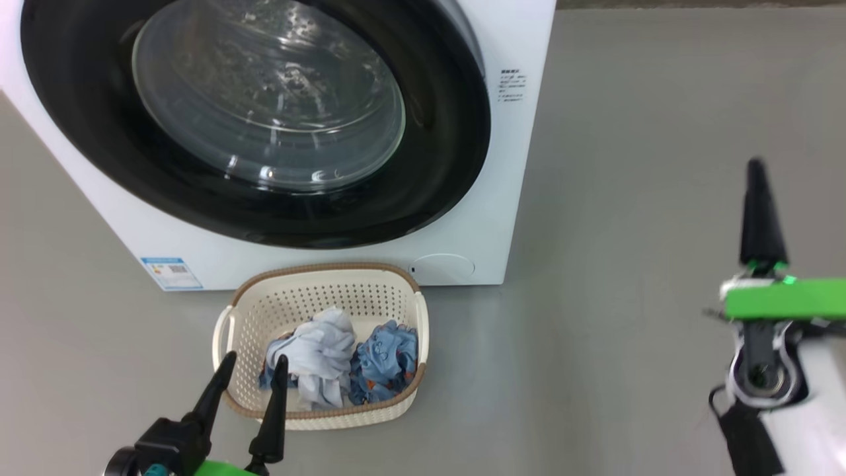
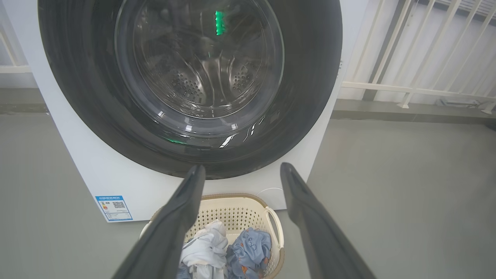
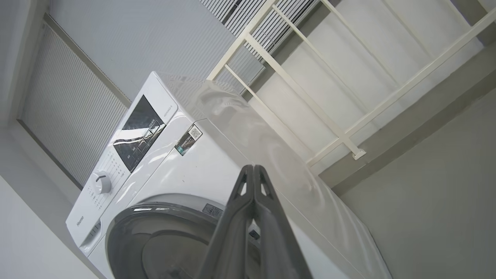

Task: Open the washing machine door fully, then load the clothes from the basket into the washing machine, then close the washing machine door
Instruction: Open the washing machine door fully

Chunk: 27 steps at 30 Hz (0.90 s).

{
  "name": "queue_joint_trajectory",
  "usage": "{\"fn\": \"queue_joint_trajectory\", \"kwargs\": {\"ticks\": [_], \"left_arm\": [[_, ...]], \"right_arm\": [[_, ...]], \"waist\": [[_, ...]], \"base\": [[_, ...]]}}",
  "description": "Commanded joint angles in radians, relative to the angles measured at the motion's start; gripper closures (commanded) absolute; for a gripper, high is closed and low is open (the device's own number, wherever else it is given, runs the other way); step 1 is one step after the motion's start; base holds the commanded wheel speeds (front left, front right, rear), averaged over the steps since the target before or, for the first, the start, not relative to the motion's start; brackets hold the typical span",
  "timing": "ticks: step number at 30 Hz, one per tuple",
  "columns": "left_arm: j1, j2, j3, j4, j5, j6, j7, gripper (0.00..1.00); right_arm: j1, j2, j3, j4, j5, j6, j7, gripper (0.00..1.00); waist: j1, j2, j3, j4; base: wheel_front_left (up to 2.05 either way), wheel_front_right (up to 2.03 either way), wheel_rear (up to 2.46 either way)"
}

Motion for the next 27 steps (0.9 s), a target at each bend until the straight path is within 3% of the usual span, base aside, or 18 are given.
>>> {"fn": "queue_joint_trajectory", "kwargs": {"ticks": [1, 7, 13, 19, 27], "left_arm": [[-0.041, 0.011, 0.028, -0.03, -0.01, -0.002, -0.007, 0.0], [-0.069, 0.011, 0.015, -0.031, -0.022, -0.002, -0.007, 0.0], [-0.098, 0.011, -0.001, -0.033, -0.031, -0.002, -0.007, 0.0], [-0.128, 0.011, -0.02, -0.032, -0.04, -0.002, -0.007, 0.0], [-0.154, 0.011, -0.047, -0.028, -0.054, -0.002, -0.007, 0.0]], "right_arm": [[-0.055, -0.003, 0.011, -0.036, 0.028, 0.002, -0.005, 1.0], [-0.16, -0.019, 0.003, -0.036, 0.231, 0.002, -0.005, 1.0], [-0.263, -0.077, 0.061, 0.005, 0.45, 0.002, 0.024, 1.0], [-0.355, -0.13, 0.082, 0.056, 0.631, 0.002, 0.171, 1.0], [-0.442, -0.157, 0.084, 0.157, 0.743, 0.002, 0.431, 1.0]], "waist": [[0.0, -0.0001, 0.013, 0.011], [0.0, -0.0001, 0.046, 0.034], [0.0, -0.0001, 0.078, 0.059], [0.0, -0.0001, 0.111, 0.093], [0.0, -0.0001, 0.147, 0.136]], "base": [[0.0, 0.0, 0.0], [0.0, 0.0, 0.0], [0.0, 0.0, 0.0], [0.0, 0.0, 0.0], [0.0, 0.0, 0.0]]}}
